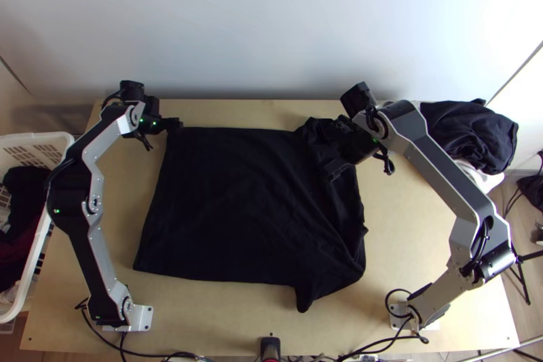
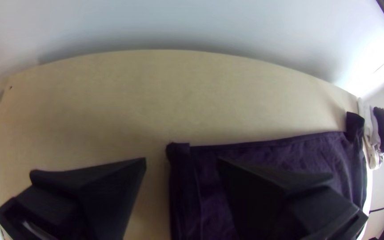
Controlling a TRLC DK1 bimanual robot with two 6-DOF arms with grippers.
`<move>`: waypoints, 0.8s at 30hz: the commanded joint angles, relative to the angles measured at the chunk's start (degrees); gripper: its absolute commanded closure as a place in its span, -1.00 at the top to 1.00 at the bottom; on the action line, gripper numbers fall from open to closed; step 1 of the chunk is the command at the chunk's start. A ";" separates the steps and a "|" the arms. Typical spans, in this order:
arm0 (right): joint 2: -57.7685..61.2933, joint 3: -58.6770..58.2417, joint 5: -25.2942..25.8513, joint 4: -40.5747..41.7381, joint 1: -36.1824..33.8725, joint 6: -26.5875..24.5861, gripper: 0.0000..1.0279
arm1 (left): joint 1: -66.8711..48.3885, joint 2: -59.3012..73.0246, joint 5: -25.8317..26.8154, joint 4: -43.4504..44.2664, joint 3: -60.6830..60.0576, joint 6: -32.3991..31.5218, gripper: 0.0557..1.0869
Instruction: Fold the t-shirt
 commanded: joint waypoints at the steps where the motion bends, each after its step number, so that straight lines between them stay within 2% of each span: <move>1: 1.86 0.40 0.03 1.57 -1.12 -0.13 0.92 | -0.68 2.80 -0.20 -0.61 2.69 -0.09 0.18; 5: 3.00 0.67 0.03 3.15 -1.91 -0.31 0.92 | -0.68 3.32 -0.20 -1.13 3.21 0.09 0.14; 8: 4.06 1.02 0.03 5.61 -3.14 -0.31 0.92 | -0.68 3.50 -0.20 -1.40 3.21 0.18 -0.27; 15: 9.42 5.15 0.03 9.83 -6.66 -0.48 0.92 | -0.68 3.23 -0.20 -1.40 3.21 0.09 -0.93; 19: 14.78 10.42 0.03 13.61 -8.94 0.75 0.92 | -0.76 3.06 -0.20 -1.49 3.13 -0.09 -0.93; 24: 23.22 19.03 0.20 13.87 -10.26 1.45 0.92 | -0.94 2.09 -0.20 -1.57 2.34 -0.26 -0.93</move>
